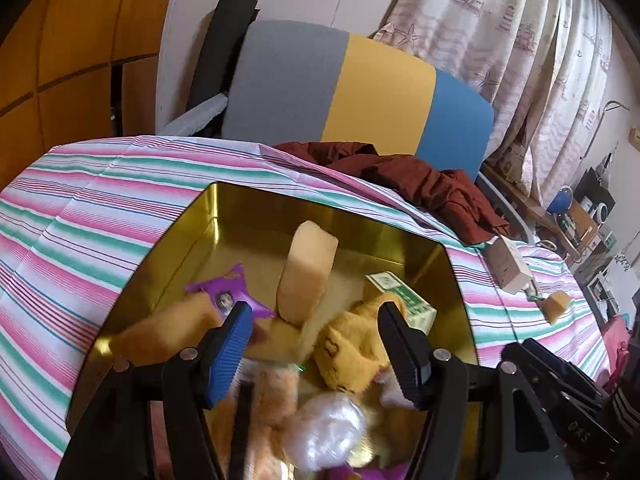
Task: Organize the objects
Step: 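Release the sponge and green box into the tray and return both grippers to the items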
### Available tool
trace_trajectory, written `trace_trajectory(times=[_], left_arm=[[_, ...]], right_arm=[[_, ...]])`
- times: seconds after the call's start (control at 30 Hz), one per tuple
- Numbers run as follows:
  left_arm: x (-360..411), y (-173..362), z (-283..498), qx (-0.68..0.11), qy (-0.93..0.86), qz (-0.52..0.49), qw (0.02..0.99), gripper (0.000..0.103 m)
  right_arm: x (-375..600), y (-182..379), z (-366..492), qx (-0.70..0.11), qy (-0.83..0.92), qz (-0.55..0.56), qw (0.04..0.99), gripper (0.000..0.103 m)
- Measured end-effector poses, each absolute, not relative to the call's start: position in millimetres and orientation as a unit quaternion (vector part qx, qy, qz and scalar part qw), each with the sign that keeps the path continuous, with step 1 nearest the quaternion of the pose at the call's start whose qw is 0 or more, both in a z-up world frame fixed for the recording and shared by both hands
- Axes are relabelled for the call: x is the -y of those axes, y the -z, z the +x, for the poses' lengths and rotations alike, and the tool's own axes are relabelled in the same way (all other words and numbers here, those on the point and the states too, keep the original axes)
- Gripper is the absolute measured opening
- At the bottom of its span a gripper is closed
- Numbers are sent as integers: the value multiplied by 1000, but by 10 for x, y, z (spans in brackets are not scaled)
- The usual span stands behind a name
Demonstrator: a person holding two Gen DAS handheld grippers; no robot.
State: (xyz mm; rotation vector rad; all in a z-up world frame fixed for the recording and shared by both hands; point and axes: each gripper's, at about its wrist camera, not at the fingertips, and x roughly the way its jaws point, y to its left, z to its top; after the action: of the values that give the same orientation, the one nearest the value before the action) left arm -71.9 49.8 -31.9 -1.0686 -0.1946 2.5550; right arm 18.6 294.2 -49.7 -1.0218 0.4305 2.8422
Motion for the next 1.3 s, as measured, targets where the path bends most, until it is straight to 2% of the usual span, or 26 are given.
trace_trajectory(times=[0.17,0.7,1.0,1.1,1.17,1.3], left_arm=[[-629,258,-528,67,-906,-360,210,66],[-1707,272,1,-12,-863,-378,336,66],[-2315,452,274,-70,-821,-400,401,67],[-2486,519,329,-89,-809,-409,413,67],[-2552,567,355,-99,-803,-416,416,67],[-2645,668,397,-122,-796,-423,415,67]], right_arm=[[-3013,516,225,-146,-929,-337,51,63],[-3823,751,598,-188,-909,-347,131,67],[-4533,956,887,-234,-885,-352,196,77],[-4798,970,948,-229,-881,-348,225,79],[-4975,965,953,-223,-878,-345,246,84],[-5419,948,898,-229,-870,-334,280,86]])
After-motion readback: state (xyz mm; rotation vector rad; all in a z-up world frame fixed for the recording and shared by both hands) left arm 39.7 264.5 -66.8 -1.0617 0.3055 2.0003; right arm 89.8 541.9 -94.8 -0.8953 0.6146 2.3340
